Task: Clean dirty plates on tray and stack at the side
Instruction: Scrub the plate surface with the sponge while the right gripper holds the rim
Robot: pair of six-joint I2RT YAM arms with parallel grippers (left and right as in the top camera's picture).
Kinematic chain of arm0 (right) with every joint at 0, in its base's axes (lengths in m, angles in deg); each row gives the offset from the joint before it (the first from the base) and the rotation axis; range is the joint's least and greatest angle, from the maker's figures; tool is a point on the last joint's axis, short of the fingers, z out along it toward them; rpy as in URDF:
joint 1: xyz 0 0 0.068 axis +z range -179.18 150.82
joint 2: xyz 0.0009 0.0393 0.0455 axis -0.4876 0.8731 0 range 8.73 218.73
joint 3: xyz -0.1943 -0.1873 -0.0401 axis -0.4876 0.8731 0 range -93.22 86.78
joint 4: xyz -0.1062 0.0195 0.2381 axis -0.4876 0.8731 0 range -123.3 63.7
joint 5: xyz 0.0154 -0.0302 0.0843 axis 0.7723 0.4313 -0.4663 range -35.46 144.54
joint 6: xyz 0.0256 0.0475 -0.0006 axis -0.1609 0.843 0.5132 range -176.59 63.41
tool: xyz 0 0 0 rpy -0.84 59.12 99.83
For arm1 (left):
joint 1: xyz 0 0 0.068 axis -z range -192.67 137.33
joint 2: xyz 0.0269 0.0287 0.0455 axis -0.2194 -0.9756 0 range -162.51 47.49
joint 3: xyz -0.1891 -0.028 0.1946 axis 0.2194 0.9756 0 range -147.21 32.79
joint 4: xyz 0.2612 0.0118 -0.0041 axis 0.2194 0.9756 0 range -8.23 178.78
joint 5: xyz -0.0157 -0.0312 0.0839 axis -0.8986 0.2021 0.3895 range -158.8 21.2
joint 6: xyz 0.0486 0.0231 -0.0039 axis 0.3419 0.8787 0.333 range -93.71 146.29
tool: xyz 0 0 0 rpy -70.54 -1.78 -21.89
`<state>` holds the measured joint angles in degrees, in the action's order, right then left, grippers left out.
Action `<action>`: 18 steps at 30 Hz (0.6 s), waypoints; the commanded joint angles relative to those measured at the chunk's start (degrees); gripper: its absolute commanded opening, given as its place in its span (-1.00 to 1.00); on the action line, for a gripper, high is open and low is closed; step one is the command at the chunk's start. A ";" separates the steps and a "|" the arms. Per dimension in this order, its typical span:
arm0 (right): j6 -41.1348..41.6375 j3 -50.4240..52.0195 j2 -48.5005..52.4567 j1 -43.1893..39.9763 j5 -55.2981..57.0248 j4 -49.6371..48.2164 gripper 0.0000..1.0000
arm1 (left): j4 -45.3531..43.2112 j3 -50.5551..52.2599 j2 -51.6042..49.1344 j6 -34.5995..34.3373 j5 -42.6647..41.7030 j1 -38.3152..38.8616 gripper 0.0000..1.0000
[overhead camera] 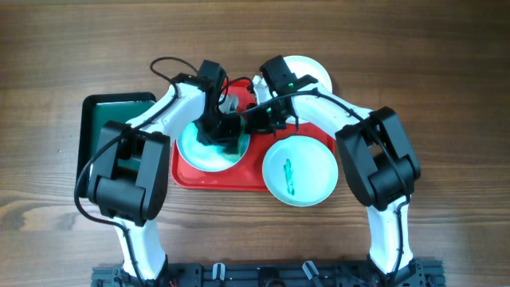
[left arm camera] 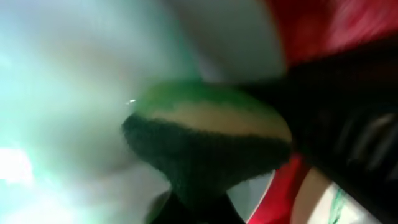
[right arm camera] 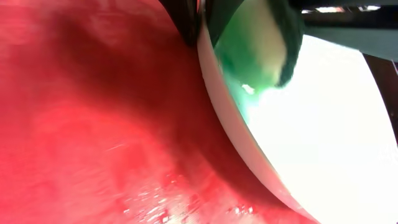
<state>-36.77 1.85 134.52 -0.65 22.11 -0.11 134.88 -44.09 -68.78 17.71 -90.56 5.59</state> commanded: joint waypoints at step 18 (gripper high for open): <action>-1.44 0.15 2.08 0.20 0.37 0.04 -0.91 | -15.17 0.81 -1.70 -19.87 19.85 -1.49 -0.92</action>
<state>-36.01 1.85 134.55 -0.74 22.44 -0.42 124.36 -43.98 -68.21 -7.60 -53.62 4.67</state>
